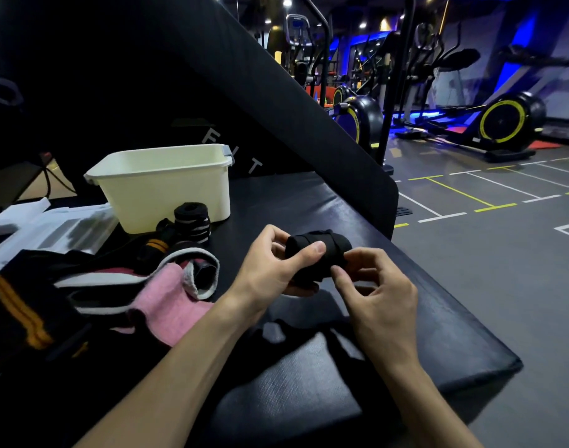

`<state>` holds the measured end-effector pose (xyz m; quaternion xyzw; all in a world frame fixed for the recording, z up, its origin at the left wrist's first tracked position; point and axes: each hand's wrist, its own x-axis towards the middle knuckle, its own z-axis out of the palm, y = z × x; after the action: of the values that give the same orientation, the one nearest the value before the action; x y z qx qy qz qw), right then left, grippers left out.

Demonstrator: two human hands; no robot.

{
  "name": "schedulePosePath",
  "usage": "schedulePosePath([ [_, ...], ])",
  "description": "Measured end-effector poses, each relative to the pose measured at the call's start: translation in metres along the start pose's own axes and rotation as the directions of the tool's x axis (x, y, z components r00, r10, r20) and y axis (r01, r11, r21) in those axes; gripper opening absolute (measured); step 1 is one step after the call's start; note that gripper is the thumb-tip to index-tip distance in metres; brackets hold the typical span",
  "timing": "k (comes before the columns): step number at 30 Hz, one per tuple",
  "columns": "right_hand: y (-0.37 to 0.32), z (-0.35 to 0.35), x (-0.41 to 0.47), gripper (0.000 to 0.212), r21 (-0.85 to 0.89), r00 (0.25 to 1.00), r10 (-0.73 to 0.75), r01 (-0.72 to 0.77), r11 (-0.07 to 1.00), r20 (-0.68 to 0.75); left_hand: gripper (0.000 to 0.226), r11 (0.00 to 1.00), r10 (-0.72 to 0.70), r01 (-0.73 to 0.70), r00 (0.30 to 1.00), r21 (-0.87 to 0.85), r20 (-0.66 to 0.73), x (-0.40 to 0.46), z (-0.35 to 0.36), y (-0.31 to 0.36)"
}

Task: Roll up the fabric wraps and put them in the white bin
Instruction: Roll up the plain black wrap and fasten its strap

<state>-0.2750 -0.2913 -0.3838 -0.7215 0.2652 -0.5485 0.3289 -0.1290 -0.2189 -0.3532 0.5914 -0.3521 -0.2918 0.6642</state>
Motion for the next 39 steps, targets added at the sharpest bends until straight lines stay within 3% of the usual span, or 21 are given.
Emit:
schedulePosePath([
  [11, 0.004, 0.005, 0.001, 0.033, 0.071, 0.999, 0.030, -0.031, 0.997, 0.014, 0.052, 0.995, 0.053, -0.047, 0.997, 0.088, -0.058, -0.002, 0.003, 0.000],
  [19, 0.003, 0.007, 0.001, 0.023, 0.019, 1.000, 0.003, -0.003, 1.000, 0.027, 0.051, 0.986, 0.109, -0.097, 0.990, 0.136, -0.087, -0.003, 0.004, -0.002],
  [23, 0.001, 0.009, 0.001, 0.028, 0.086, 0.999, 0.046, -0.046, 0.995, 0.005, 0.052, 0.987, 0.116, -0.105, 0.989, 0.118, -0.090, -0.001, 0.002, -0.002],
  [30, 0.002, 0.011, 0.002, 0.017, 0.011, 1.000, -0.008, 0.007, 1.000, 0.030, 0.050, 0.990, 0.106, -0.096, 0.990, 0.104, -0.094, 0.001, 0.000, -0.003],
  [39, -0.007, 0.007, 0.002, 0.026, 0.072, 1.000, 0.026, -0.027, 0.997, 0.016, 0.050, 0.987, 0.094, -0.087, 0.994, 0.138, -0.050, 0.000, -0.001, 0.012],
])
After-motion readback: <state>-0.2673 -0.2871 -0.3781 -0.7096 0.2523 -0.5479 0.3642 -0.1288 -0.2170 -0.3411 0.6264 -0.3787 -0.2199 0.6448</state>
